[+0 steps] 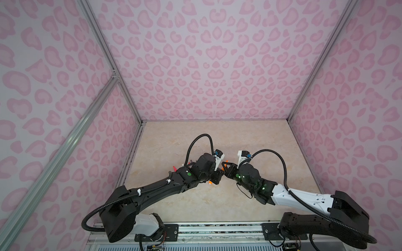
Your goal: Insert the pens into the pen caps
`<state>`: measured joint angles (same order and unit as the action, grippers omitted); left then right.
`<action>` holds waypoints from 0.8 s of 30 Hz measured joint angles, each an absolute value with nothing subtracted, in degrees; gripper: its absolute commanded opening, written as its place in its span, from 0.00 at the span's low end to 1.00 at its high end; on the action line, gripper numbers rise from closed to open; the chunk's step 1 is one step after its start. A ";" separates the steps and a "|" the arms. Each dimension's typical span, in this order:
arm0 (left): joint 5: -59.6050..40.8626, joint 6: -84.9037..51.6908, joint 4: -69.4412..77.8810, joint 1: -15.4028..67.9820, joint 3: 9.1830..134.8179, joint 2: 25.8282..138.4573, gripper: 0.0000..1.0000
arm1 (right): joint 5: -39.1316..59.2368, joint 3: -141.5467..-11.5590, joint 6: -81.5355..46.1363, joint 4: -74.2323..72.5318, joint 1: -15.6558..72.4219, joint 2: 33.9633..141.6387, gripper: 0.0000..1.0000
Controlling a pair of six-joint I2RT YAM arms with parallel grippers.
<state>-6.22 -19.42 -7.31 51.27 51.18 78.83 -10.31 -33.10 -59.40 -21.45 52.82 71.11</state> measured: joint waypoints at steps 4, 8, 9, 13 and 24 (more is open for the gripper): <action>-6.17 -19.40 -7.33 51.27 51.18 78.83 0.25 | -10.31 -33.10 -59.42 -21.52 53.19 71.11 0.00; -6.02 -19.29 -7.33 51.27 51.18 78.85 0.18 | -10.48 -33.10 -59.53 -21.52 53.32 71.11 0.00; -6.02 -19.25 -7.35 51.27 51.18 78.87 0.15 | -10.52 -33.15 -59.53 -21.45 53.36 71.11 0.00; -5.67 -19.11 -7.38 51.27 51.22 78.89 0.07 | -10.63 -33.21 -59.33 -21.37 53.36 71.11 0.18; 0.62 -23.59 -8.10 43.94 48.82 76.18 0.04 | -17.69 -33.17 -57.39 -17.02 53.49 64.84 0.53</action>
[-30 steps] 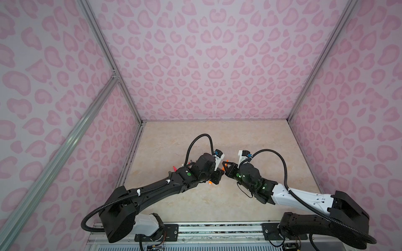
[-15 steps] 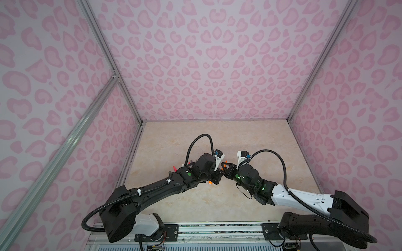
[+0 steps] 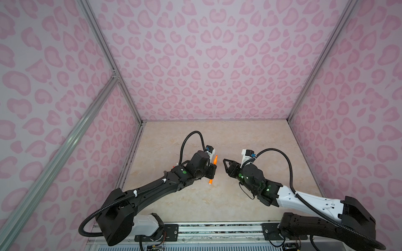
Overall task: Insert the pens into the pen caps
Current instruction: 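Hold the highlighter with the left gripper while the right gripper moves toward the caps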
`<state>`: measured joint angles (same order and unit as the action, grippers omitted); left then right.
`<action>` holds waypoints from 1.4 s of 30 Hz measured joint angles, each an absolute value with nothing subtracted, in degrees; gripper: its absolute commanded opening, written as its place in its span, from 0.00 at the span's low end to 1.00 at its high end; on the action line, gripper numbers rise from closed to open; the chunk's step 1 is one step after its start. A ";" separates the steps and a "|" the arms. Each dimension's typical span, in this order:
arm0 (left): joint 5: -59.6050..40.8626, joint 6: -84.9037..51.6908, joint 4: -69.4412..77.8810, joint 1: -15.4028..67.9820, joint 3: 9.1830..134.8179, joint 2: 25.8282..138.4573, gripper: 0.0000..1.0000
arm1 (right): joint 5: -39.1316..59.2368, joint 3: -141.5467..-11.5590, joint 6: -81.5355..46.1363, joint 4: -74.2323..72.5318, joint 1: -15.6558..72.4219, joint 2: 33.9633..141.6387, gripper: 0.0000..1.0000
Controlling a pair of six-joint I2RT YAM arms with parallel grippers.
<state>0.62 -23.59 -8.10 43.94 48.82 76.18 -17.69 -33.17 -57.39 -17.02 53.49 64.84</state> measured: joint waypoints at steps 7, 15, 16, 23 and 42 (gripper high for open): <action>2.15 -29.91 -10.70 33.43 43.79 72.62 0.04 | -23.99 -33.04 -57.23 -12.45 49.12 66.24 0.52; 2.04 -30.81 -10.74 33.06 43.31 68.71 0.04 | -20.97 -57.08 -52.84 5.48 43.31 88.86 0.46; 2.20 -30.81 -10.72 33.06 43.31 68.51 0.04 | -21.02 -61.30 -51.94 9.08 43.05 92.36 0.45; 2.35 -30.94 -10.72 33.06 43.24 69.04 0.04 | -23.03 -78.41 -49.10 27.86 42.13 109.91 0.45; 1.45 -30.92 -10.76 33.06 43.29 70.65 0.04 | -16.29 -72.73 -48.75 23.46 40.38 112.25 0.47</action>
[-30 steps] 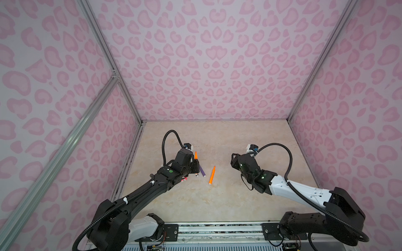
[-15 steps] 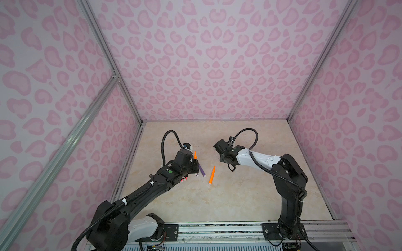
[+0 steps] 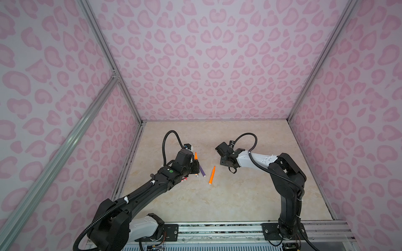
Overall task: Insert the pens into the pen caps
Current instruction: 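Hold the highlighter with the left gripper while the right gripper moves toward the caps, then lower the right gripper and grasp a translucent pen cap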
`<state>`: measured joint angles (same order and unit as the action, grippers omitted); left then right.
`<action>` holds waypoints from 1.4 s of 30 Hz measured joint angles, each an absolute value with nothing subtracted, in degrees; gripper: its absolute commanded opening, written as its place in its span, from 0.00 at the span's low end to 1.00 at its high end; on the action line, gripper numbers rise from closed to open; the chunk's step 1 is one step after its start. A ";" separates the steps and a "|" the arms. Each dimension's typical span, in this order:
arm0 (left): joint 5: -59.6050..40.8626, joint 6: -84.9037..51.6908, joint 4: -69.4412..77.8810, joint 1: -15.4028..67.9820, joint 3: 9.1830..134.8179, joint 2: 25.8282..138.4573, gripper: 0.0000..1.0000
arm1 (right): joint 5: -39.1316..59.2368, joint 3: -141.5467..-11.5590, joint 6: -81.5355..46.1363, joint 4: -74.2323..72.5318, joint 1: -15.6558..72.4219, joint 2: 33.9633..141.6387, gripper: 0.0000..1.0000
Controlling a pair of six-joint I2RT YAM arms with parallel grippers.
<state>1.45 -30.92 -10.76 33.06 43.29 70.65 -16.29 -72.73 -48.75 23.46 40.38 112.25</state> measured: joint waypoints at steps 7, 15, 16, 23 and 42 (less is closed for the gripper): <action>1.45 -30.92 -10.76 33.06 43.29 70.65 0.04 | -14.74 -70.30 -51.05 21.10 40.38 111.77 0.47; 1.48 -30.92 -10.76 33.08 43.29 70.63 0.04 | -12.99 -70.22 -51.70 19.51 40.45 111.96 0.40; 1.48 -30.92 -10.76 33.08 43.29 70.63 0.04 | -12.93 -70.22 -51.70 19.18 40.47 112.03 0.40; 1.48 -30.89 -10.76 33.08 43.29 70.63 0.04 | -12.01 -71.09 -51.37 18.15 40.95 113.45 0.38; 1.50 -30.89 -10.76 33.08 43.29 70.50 0.04 | -16.43 -72.64 -49.87 20.03 41.89 114.96 0.34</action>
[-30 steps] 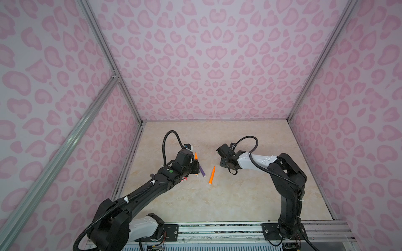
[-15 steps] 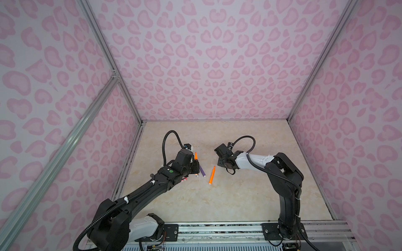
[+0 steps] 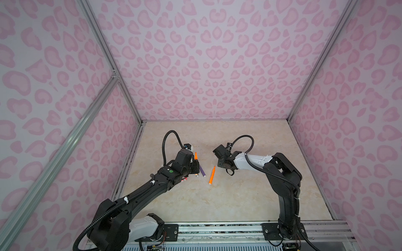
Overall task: Insert the pens into the pen caps
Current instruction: 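Lower the right gripper and grasp a translucent pen cap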
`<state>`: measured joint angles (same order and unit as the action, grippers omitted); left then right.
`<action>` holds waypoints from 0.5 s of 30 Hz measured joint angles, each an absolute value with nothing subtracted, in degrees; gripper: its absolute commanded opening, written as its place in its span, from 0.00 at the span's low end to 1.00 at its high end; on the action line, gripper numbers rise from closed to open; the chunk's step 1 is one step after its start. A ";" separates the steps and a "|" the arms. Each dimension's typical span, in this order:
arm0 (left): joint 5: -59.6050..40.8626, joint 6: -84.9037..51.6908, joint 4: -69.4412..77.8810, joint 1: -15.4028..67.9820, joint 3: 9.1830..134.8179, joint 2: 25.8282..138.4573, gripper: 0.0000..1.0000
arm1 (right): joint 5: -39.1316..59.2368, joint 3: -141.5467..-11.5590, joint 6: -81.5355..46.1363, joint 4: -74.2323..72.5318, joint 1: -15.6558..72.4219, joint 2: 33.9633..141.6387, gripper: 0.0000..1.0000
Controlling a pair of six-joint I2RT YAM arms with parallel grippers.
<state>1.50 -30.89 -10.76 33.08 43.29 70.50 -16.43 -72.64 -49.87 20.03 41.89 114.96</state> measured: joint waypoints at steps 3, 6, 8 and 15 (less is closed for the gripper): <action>1.50 -30.89 -10.79 33.08 43.29 70.32 0.04 | -16.51 -72.62 -49.69 20.03 41.60 114.96 0.34; 1.50 -30.92 -10.79 33.08 43.29 70.15 0.04 | -16.53 -72.60 -48.93 20.01 41.23 115.04 0.31; 1.48 -30.92 -10.79 33.08 43.29 70.15 0.04 | -16.53 -72.55 -48.90 19.97 41.08 115.07 0.29; 1.50 -30.92 -10.81 33.08 43.29 69.93 0.04 | -16.43 -71.79 -48.66 18.85 41.10 114.74 0.30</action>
<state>1.50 -30.92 -10.81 33.08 43.29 69.93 -16.43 -71.79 -48.66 18.85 41.10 114.74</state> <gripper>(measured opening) 0.165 0.297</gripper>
